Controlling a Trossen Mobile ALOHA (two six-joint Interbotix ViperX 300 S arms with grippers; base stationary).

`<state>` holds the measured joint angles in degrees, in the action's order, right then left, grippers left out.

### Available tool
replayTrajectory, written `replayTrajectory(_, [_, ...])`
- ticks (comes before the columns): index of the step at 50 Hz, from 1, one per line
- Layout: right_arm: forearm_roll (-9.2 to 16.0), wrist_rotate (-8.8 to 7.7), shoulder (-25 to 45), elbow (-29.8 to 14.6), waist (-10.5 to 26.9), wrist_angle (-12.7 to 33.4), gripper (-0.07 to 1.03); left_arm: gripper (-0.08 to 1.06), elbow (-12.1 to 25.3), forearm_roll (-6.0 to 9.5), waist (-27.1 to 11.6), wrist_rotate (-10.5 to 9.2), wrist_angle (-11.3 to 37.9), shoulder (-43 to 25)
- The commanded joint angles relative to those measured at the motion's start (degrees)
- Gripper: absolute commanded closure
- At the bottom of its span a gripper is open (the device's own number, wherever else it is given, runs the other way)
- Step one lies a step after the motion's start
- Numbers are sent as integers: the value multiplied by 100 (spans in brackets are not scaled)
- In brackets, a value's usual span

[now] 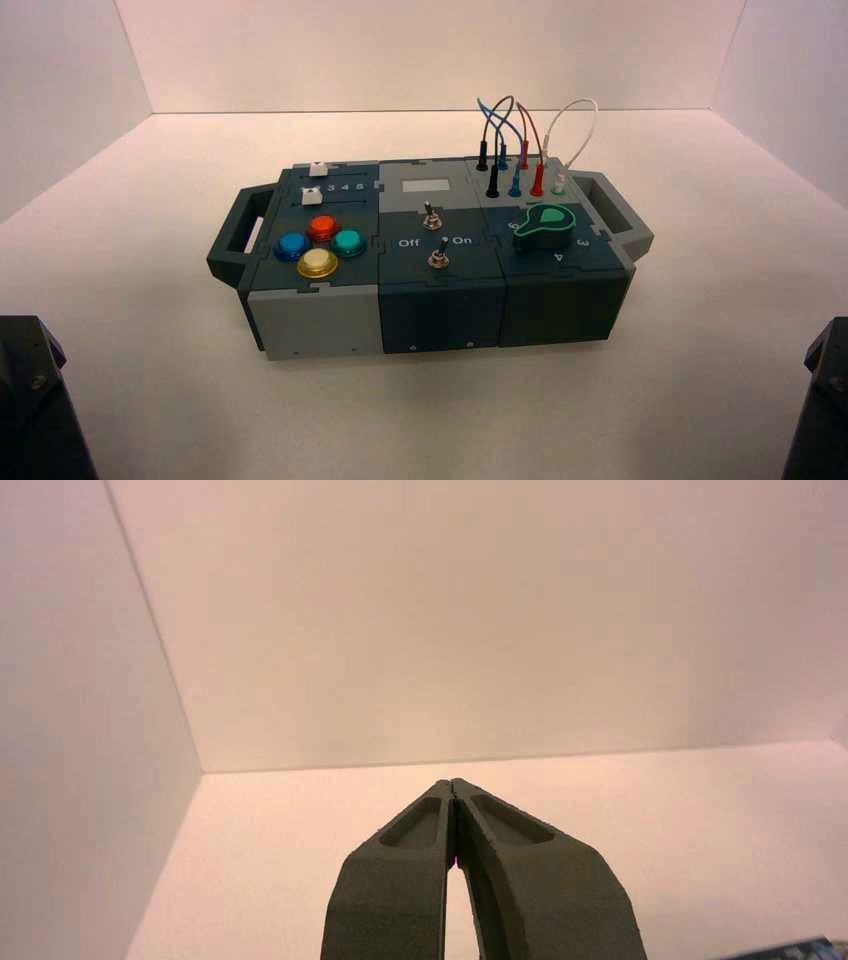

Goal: Rotate the box counterclockwise.

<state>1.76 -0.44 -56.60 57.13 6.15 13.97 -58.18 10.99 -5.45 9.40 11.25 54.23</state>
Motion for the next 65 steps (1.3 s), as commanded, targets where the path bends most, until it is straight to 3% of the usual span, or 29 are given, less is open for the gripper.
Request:
replayTrajectory(1, [53,26,70,-88,53,105,99,101,114,-9,-176,35,149,-53])
replayTrajectory(9, [53,26,88,-123,431,501,99,101,193,-9,-466,26,308,-264])
replayTrajectory(18, [141,105,220,-158,1055,1107,99,101,290,-9,-475,26,352,-738])
replayTrajectory(26, [598,167,378,-237,1723,1767,99,101,501,-9,-475,0,457,-1327])
replayTrajectory(35, [1239,167,729,-255,1942,2391,99,101,800,26,-475,-18,571,-2206])
replayTrajectory(52, [1898,176,1635,-53,2760,2461,99,101,1433,105,-598,-53,888,-3577])
replayTrajectory(65, [2285,167,1916,167,3006,2470,99,101,1890,193,-967,-79,1125,-4570])
